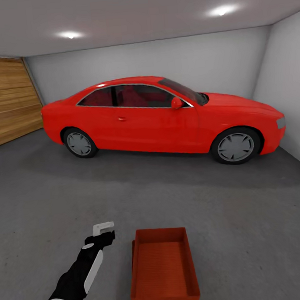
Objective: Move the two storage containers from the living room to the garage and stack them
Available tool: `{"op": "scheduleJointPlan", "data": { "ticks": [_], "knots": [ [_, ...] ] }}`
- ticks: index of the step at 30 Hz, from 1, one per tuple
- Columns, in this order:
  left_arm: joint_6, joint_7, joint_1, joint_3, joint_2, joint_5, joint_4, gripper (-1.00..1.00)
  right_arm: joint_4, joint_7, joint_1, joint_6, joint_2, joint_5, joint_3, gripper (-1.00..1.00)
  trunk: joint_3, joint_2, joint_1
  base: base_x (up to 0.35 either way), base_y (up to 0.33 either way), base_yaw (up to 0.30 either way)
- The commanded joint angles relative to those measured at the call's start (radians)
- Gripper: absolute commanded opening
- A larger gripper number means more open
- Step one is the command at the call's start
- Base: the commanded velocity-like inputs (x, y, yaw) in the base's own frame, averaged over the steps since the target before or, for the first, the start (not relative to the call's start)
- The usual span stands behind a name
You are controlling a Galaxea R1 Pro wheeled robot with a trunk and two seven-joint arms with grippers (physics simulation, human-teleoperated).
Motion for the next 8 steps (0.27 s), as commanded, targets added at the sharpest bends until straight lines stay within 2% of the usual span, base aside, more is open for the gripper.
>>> {"op": "scheduleJointPlan", "data": {
  "ticks": [1, 8],
  "knots": [
    [0.004, 0.01, -0.001, -0.006, 0.001, 0.011, -0.001, 1.0, 0.003, -0.001, -0.002, -0.002, 0.0, 0.002, -0.001, 1.0, -0.002, -0.002, 0.001, 0.0, 0.0, 0.0],
    [0.004, 0.015, -0.001, -0.006, 0.002, 0.011, -0.002, 1.0, 0.003, 0.001, -0.002, -0.002, 0.019, 0.001, -0.001, 1.0, -0.002, -0.002, 0.001, 0.0, 0.0, 0.0]
  ]
}}
